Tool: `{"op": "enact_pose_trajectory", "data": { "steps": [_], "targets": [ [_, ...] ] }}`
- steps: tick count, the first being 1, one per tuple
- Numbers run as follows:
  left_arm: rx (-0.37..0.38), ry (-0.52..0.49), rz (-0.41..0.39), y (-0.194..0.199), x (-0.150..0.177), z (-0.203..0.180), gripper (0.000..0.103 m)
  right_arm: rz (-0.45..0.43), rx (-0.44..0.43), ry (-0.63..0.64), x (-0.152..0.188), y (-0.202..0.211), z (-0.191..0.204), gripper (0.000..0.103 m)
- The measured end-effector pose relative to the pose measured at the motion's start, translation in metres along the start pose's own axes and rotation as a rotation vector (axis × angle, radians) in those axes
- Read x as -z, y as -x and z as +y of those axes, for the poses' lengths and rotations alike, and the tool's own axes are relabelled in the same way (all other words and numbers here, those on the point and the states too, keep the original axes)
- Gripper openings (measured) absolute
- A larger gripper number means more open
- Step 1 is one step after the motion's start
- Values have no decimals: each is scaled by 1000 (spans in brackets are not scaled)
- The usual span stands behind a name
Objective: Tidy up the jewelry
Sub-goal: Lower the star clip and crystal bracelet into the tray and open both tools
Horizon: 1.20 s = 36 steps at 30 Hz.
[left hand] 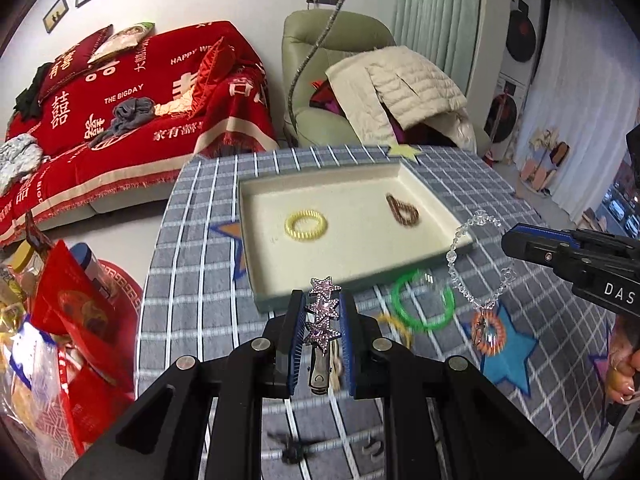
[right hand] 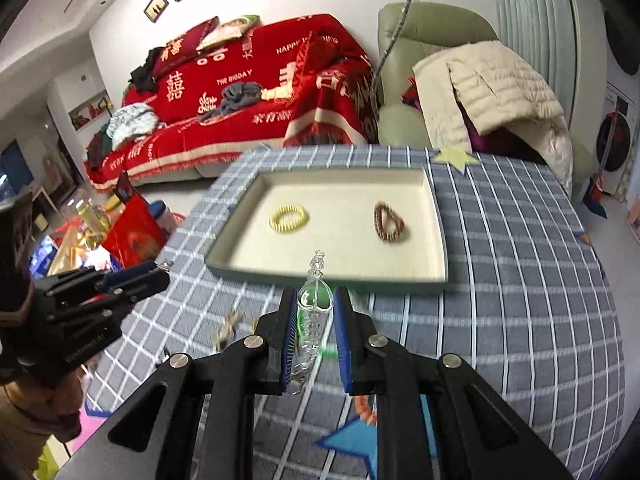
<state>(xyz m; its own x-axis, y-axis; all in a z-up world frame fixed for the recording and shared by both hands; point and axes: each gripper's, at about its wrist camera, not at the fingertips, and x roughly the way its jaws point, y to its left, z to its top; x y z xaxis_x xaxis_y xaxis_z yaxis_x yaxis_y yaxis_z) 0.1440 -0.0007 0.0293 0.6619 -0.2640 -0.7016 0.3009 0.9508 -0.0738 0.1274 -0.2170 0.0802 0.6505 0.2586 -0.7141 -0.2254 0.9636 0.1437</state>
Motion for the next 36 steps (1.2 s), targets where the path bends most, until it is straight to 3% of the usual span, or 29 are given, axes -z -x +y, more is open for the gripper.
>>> {"op": "enact_pose_trajectory", "data": {
  "steps": [5,12,23,29,36],
  "targets": [
    [-30,-1,-20,-13,-31,-1,38,-1,-38,10,-37,-21,-1,20],
    [-70,-3,-1,-61,-72,2,38,12,-84,-1,-72,-69,-4,20],
    [-94,21,137,-153,-63,1,38,143,-23,-100,-50,-153,-52,20],
    [-132,2,199,-182,-47,-6,38,166,43,-148,-37,-162,-85,20],
    [-198,-30,189,-188,-42,-13,38,195,81,-166,-25,-168,-98,20]
  ]
}}
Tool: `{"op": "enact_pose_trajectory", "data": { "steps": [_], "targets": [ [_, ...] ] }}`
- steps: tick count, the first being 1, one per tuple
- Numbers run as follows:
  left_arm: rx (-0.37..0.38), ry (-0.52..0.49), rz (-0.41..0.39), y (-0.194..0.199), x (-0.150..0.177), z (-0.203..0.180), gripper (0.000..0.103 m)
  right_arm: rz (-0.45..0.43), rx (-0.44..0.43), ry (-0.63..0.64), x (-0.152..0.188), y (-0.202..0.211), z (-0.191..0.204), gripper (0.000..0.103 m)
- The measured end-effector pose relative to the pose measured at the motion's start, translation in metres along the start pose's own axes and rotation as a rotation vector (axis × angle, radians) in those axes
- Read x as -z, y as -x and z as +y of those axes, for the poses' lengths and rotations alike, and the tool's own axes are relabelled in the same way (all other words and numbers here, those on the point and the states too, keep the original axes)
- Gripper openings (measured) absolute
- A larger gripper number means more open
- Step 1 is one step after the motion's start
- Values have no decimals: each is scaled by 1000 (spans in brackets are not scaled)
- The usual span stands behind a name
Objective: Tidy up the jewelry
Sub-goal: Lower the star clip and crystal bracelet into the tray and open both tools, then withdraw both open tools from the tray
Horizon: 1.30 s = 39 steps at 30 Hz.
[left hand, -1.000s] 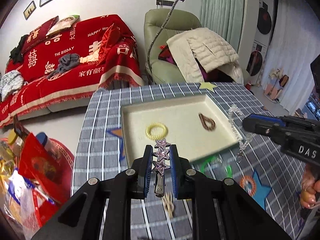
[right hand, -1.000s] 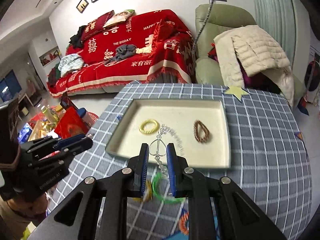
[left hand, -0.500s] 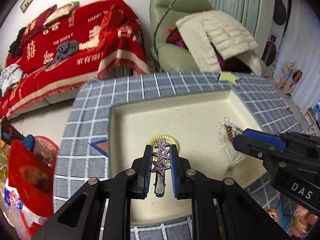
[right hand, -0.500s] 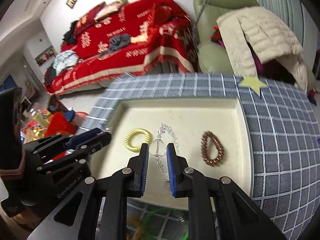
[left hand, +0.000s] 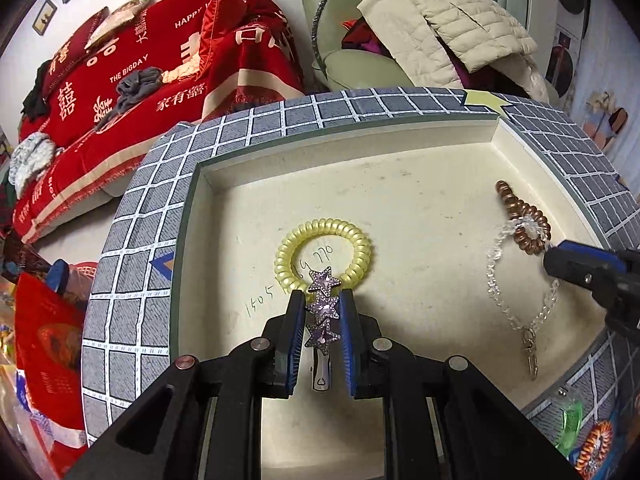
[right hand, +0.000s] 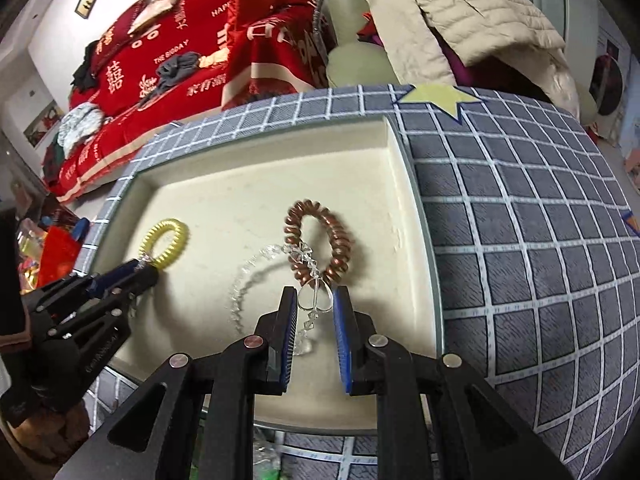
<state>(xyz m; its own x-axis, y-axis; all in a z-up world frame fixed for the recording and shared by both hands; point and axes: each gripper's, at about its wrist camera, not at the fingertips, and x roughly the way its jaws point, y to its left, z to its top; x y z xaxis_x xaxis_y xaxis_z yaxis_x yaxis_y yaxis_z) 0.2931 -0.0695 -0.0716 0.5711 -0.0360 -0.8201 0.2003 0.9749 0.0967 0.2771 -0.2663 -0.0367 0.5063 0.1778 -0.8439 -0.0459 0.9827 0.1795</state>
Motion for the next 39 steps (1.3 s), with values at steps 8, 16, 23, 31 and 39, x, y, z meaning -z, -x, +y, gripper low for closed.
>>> {"op": "enact_pose_trajectory", "data": {
  "steps": [8,16,23,31,39],
  "targets": [
    [11,14,11,3,-1,1,38,-5,-3,6,1,5,5,58],
    [50,46,-34,18,0,6,39,-103,-39,-22,2,42,5,66],
    [60,86,-67,33,0,15,39,-131,-39,-41,9,60,4,70],
    [38,112,-152,70,2,27,103,-155,-31,-41,20,78,8,75],
    [-1,111,-193,108,25,40,103,-288,-33,11,48,121,25,103]
  ]
}}
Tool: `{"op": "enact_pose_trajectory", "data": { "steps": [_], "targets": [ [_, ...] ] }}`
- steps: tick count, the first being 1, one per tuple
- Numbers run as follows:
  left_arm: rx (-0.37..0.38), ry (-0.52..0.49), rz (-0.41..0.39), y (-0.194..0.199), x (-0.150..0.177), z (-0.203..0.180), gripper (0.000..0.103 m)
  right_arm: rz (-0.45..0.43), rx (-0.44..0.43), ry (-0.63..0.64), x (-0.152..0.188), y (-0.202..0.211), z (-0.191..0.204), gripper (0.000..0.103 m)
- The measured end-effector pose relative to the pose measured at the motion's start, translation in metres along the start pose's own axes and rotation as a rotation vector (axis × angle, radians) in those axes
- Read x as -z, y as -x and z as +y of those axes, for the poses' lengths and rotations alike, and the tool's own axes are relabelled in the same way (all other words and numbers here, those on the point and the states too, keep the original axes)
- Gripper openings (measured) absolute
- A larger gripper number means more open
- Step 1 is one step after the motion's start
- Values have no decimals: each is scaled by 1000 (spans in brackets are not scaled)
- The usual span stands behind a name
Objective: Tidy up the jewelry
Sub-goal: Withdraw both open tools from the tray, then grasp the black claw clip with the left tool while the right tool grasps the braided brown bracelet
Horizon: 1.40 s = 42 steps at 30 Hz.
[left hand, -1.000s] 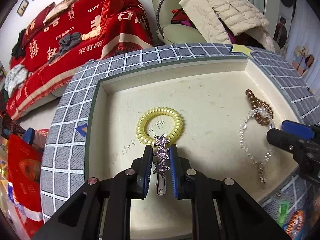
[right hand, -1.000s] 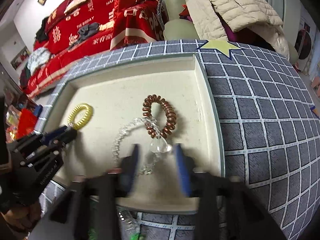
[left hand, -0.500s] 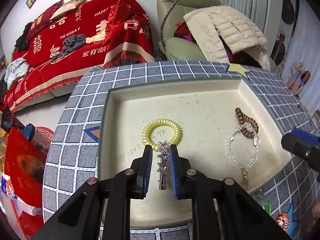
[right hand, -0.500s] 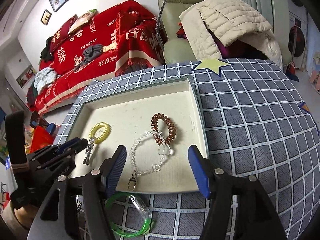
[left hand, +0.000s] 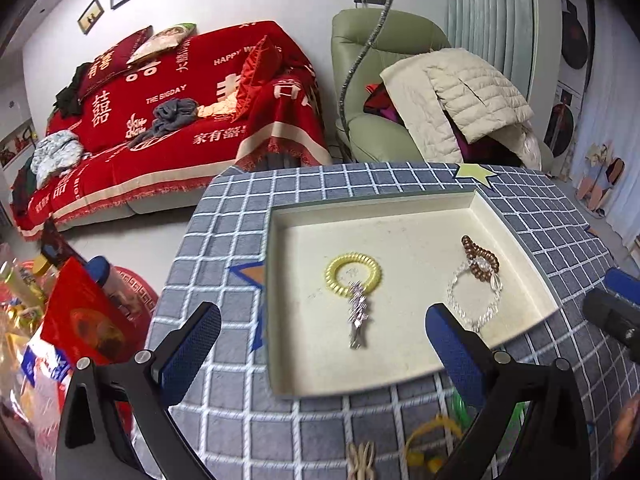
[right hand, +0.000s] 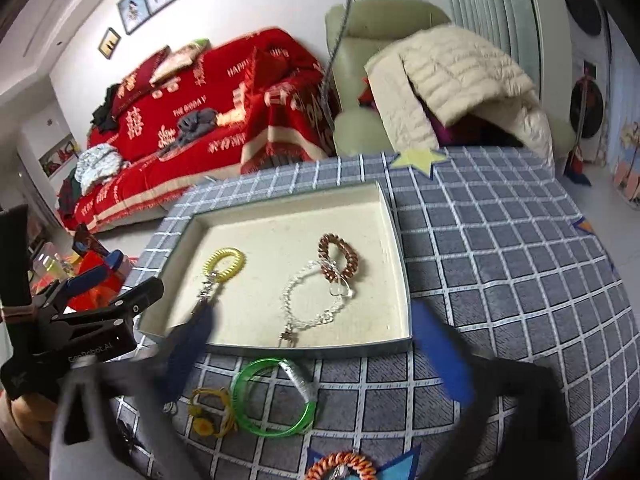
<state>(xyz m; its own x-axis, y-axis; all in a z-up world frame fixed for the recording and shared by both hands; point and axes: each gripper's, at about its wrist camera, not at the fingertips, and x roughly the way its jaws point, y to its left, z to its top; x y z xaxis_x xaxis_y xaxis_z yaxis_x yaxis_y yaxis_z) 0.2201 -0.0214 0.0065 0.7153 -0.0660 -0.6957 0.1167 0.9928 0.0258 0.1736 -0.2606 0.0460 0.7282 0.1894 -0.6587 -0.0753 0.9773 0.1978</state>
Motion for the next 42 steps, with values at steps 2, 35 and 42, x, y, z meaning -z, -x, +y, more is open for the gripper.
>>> {"op": "enact_pose_trajectory", "data": {
  "steps": [2,35,42],
  "targets": [
    [-5,19,-11,13,7,7,103,-15,-9,13,4,10,5,103],
    [-61,94,131,70,158,43,103,240,-16,61,149,76,28,103],
    [-62,91,142,67,165,41,103,262,-18,133,172,83,40,103]
  ]
}}
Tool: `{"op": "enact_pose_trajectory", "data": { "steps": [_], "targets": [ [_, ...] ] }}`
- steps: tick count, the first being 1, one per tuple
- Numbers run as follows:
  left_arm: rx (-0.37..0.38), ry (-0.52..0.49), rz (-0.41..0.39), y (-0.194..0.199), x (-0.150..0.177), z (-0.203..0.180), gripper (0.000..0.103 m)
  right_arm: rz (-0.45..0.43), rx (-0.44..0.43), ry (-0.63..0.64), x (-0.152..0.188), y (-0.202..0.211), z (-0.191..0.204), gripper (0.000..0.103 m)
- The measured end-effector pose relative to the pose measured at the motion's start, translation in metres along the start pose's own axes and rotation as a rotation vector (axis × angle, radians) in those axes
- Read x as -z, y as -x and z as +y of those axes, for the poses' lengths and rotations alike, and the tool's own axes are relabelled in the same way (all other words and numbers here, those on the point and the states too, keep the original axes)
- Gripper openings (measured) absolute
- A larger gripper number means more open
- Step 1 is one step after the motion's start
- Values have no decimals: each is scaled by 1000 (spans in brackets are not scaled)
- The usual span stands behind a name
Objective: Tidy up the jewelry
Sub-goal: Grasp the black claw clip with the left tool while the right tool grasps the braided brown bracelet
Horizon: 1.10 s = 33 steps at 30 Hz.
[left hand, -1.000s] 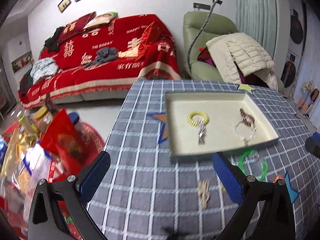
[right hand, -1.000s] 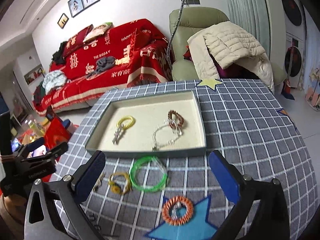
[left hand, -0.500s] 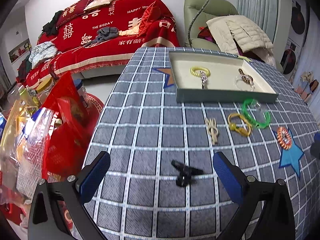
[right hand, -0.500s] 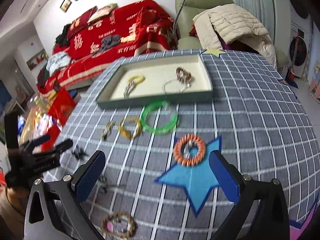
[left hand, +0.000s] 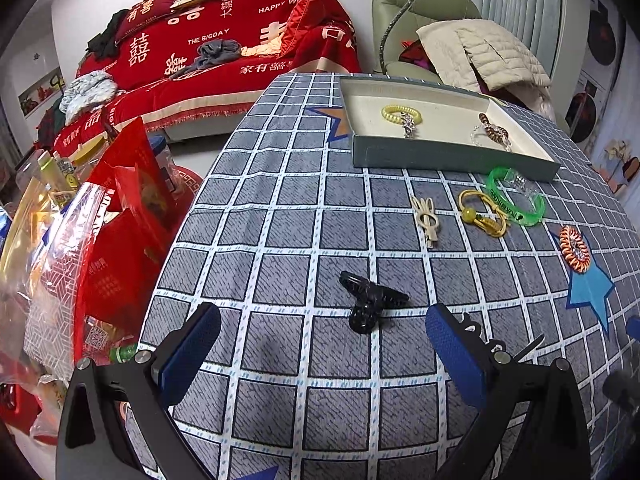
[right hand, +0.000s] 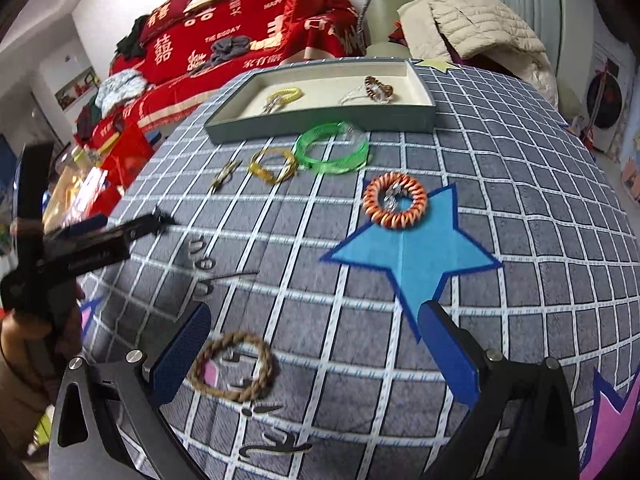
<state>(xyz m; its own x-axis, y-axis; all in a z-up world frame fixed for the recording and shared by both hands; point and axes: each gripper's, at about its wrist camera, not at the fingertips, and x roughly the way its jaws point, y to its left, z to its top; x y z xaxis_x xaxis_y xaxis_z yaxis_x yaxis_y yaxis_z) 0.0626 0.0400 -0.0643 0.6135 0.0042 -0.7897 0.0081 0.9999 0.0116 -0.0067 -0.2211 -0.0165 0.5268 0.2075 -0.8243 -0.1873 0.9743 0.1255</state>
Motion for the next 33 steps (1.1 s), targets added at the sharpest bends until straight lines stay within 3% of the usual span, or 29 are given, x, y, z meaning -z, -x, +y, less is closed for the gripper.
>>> {"op": "enact_pose_trajectory", "data": {
  "steps": [6,14,20,22,27,30,32,33],
  "targets": [
    [-1,-2,9,-3,2,0,103,17,5,71,11,-1,14,94],
    [14,-25,11,-8,1,-5,103,71,22,137,20,-16,28,64],
    [28,-38,35,-18,0,-10,103,69,59,190,23,-17,35,60],
    [33,-43,38,-20,0,-11,91,71,57,194,22,-18,35,60],
    [59,-56,27,-18,0,-15,76,79,49,214,21,-18,39,52],
    [63,-68,19,-17,0,-17,56,87,46,218,21,-19,41,46],
    [69,-76,20,-16,-1,-18,51,91,42,219,21,-19,43,42],
    [73,-78,19,-16,-1,-18,39,94,39,220,21,-19,44,41]
  ]
}}
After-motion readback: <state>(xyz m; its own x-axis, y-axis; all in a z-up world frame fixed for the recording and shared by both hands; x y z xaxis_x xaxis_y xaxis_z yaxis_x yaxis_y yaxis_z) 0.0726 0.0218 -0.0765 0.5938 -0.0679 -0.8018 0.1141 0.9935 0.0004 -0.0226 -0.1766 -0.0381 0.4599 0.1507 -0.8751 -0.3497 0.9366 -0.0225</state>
